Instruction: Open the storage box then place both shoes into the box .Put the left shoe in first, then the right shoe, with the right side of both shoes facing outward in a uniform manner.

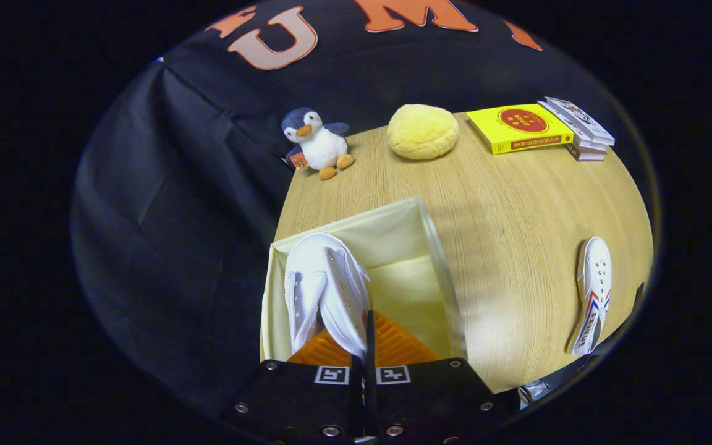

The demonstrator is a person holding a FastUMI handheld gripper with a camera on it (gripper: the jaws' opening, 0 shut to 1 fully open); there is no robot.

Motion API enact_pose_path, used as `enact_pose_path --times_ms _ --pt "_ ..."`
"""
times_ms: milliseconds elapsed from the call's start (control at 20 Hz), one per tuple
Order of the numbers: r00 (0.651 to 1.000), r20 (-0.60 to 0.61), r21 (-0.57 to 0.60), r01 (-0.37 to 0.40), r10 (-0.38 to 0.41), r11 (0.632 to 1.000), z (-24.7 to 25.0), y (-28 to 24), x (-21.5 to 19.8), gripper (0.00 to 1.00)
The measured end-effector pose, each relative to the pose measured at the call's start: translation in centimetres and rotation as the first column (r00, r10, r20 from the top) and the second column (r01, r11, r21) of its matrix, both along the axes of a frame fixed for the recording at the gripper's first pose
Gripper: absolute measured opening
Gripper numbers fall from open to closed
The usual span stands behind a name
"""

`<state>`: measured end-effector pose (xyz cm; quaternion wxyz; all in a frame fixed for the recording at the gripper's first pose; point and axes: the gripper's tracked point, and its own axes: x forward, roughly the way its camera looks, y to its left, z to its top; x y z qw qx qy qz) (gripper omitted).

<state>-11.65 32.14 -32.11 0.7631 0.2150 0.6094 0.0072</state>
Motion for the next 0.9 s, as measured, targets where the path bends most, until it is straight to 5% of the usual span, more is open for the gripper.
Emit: enact_pose_path --times_ms 550,900 --pt "0.982 -0.185 -0.040 0.021 -0.028 0.999 -5.5 2.6 -1.8 0.03" --pt "0.986 -0.159 0.193 -0.008 0.039 0.981 -3.2 5.8 -1.6 0.17"
